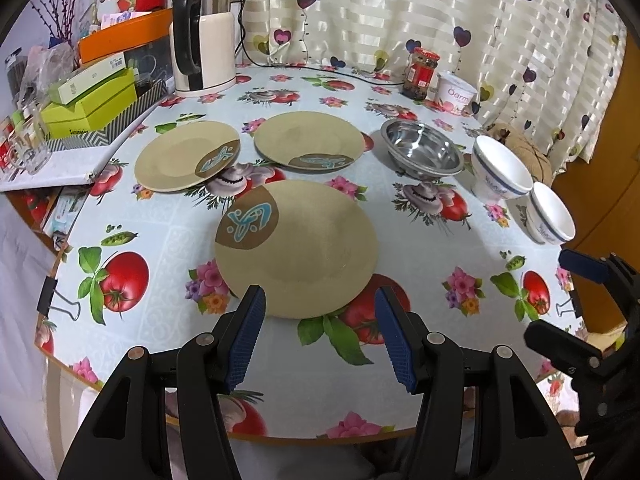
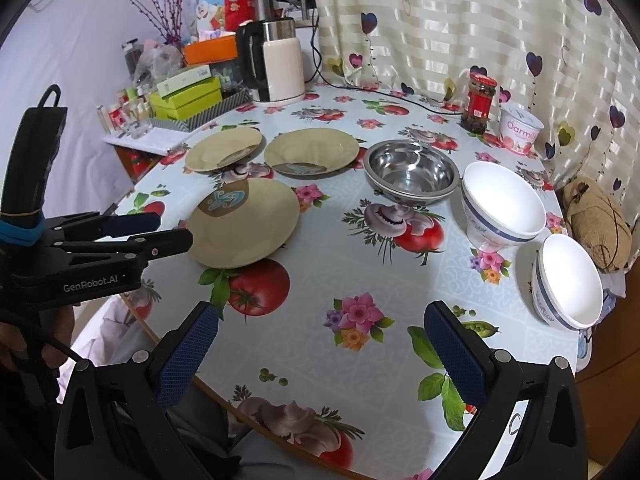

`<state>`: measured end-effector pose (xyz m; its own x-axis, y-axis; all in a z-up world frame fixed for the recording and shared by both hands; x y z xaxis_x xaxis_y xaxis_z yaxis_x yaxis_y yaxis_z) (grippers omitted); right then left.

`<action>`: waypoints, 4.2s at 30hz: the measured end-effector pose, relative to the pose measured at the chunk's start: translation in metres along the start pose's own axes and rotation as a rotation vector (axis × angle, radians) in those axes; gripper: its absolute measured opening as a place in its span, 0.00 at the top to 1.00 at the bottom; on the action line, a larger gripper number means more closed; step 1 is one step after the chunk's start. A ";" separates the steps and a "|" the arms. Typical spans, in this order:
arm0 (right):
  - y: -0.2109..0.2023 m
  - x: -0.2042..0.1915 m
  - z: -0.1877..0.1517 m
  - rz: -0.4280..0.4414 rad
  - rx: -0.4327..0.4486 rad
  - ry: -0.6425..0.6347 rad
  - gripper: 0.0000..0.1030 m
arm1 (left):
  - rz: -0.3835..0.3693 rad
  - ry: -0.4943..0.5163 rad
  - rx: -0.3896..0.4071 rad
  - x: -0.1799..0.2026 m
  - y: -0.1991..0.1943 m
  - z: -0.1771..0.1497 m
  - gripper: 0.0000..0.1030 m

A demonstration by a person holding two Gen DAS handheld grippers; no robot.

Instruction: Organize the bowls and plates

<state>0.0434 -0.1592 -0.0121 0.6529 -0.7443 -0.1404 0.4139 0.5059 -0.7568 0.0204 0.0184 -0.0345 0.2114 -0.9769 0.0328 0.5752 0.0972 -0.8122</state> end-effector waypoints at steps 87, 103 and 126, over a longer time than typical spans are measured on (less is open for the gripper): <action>0.048 -0.012 0.057 0.066 -0.014 -0.098 0.00 | 0.025 -0.123 -0.008 -0.038 0.051 0.045 0.45; 0.082 -0.031 0.091 0.129 -0.042 -0.140 0.00 | 0.059 -0.212 -0.009 -0.084 0.054 0.052 0.45; 0.179 -0.055 0.164 0.207 -0.134 -0.172 0.30 | 0.105 -0.337 0.030 -0.164 0.094 0.087 0.47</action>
<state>0.1856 0.0442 -0.0353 0.8171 -0.5412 -0.1988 0.1812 0.5683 -0.8026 0.1081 0.2040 -0.0656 0.5165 -0.8440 0.1444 0.5583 0.2041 -0.8041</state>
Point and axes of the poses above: each gripper's, at about its wrist camera, not at the fingertips, and y roughly the way its jaws point, x to its right, z to its top, the point moved 4 cm from there along y, roughly the way its jaws point, and after that the axes turned 6 degrees about z, right-handed, at the moved point
